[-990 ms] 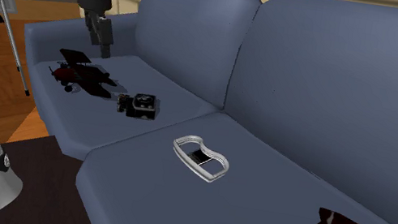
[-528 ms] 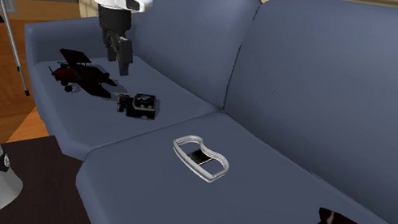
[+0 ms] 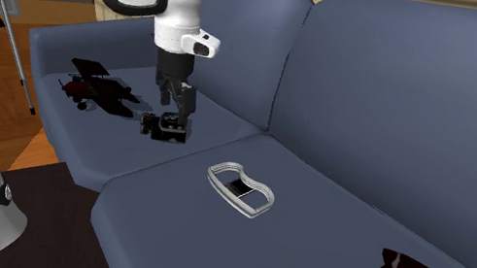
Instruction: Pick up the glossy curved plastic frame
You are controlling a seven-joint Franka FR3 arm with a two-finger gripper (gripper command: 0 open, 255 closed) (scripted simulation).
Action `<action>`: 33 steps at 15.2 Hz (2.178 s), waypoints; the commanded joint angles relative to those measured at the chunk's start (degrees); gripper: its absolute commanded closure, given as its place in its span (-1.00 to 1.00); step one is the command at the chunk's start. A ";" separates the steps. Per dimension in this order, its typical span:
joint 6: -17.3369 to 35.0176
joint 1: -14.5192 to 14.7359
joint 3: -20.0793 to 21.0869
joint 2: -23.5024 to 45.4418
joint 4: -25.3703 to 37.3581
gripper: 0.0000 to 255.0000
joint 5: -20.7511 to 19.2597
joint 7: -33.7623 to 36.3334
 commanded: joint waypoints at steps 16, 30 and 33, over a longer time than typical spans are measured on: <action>10.00 -4.48 -6.43 37.57 23.10 -1.00 8.62 -18.55; 12.43 -9.23 -4.72 56.13 37.53 -1.00 13.15 -23.95; 12.76 -9.25 -4.65 56.42 37.47 1.00 13.24 -24.00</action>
